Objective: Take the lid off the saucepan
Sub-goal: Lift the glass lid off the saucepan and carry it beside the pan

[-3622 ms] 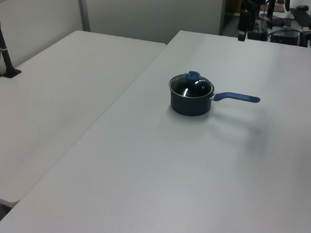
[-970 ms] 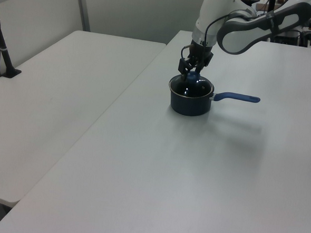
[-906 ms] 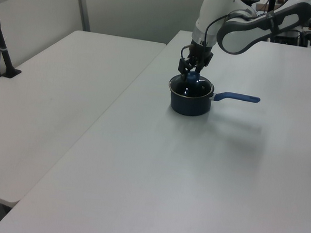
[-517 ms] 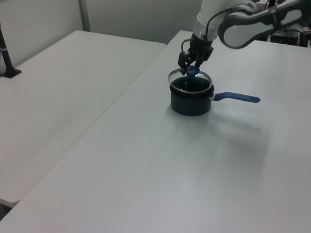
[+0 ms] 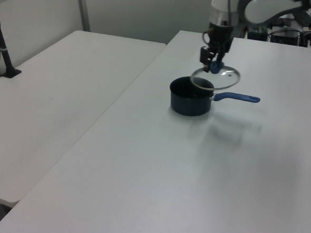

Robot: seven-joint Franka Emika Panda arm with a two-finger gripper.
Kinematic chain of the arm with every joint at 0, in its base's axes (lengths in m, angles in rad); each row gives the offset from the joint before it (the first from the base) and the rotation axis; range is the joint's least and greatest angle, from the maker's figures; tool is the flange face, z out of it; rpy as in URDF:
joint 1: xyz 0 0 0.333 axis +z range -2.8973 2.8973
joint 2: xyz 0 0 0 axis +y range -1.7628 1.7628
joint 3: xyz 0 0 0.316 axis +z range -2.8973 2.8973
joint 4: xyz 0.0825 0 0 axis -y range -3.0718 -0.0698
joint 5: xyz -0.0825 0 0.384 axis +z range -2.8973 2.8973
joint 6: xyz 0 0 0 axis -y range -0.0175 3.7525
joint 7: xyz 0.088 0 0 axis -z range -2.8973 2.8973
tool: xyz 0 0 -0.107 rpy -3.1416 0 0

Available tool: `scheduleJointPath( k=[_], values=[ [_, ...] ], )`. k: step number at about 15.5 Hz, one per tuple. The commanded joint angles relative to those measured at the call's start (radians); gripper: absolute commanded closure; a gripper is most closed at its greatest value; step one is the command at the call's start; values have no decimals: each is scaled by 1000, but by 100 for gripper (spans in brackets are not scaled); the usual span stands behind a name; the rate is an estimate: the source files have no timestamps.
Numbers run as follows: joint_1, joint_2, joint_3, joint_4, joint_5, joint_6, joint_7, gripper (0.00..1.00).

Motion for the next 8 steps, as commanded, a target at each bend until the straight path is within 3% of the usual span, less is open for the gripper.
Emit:
scheduleJointPath(
  k=[1,6,8],
  values=[
    [6,-108,81,-98,23,-110,-46,47],
    [6,-149,176,-272,24,-100,-100,47],
    [2,-140,184,-316,24,-68,-105,47]
  ],
)
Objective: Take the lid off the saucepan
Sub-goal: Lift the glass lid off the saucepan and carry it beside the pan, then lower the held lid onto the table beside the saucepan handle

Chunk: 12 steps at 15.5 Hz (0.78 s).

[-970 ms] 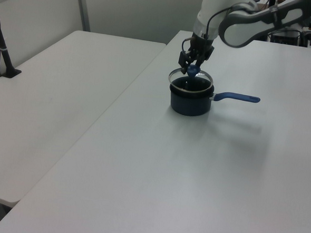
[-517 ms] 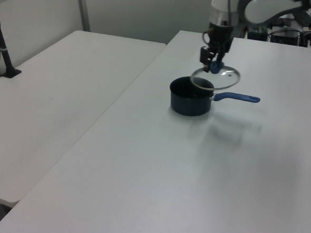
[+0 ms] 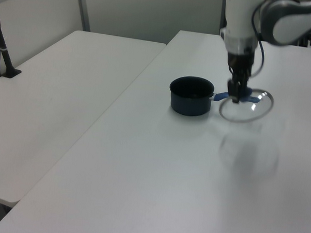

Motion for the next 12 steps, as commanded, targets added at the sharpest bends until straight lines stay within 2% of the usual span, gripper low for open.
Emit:
scheduleJointPath(
  k=[1,4,7,11,12],
  values=[
    [-12,-33,16,-116,11,82,-59,47],
    [-17,-19,16,-171,-10,171,-121,47],
    [-20,18,16,-182,-62,206,-123,47],
    [-29,68,16,-182,-76,228,-122,47],
    [-29,72,16,-181,-76,228,-117,39]
  ],
)
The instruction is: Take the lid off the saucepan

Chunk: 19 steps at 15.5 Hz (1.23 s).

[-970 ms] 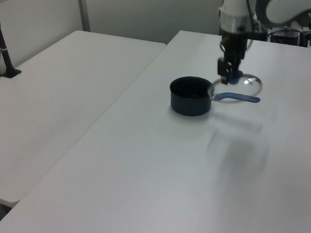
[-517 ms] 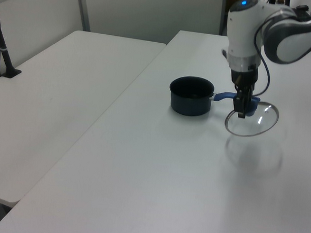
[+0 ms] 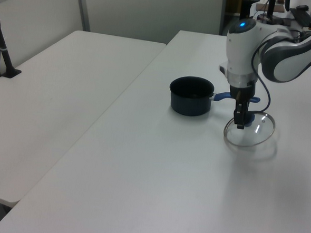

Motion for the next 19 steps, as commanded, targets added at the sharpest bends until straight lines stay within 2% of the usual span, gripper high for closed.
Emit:
scheduleJointPath(
  k=[1,7,8,10,12,14,17,19],
  values=[
    [-9,9,1,-7,-14,24,-15,23],
    [-6,-10,1,13,-10,2,0,8],
    [-5,-23,4,30,-8,-25,21,2],
    [-5,-37,19,120,5,-122,37,0],
    [-5,-40,48,241,50,-235,48,0],
    [-11,-48,53,342,70,-320,37,0],
    [-70,-95,27,426,120,-400,37,0],
    [-68,-135,-68,427,171,-401,34,0]
  ],
)
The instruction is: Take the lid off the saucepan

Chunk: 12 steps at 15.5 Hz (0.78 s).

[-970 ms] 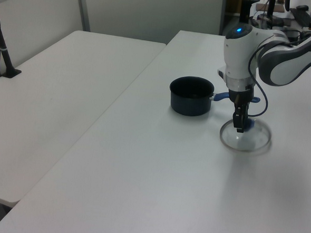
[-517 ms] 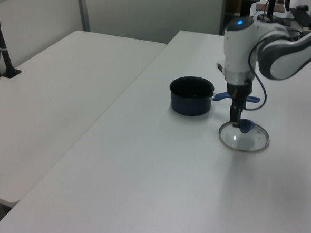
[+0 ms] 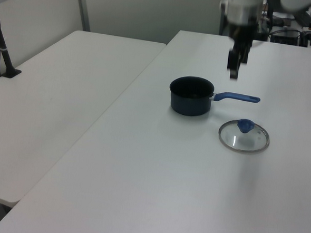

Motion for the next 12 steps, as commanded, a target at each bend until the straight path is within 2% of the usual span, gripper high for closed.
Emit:
scheduleJointPath(
  k=[1,5,7,9,12],
  values=[
    [-22,-57,-142,22,80,-29,-5,0],
    [-23,-60,-296,56,85,-20,-84,0],
    [-22,-60,-354,58,83,-12,-145,0],
    [-23,-56,-386,59,82,15,-219,0],
    [-23,-53,-389,59,82,14,-276,0]
  ],
)
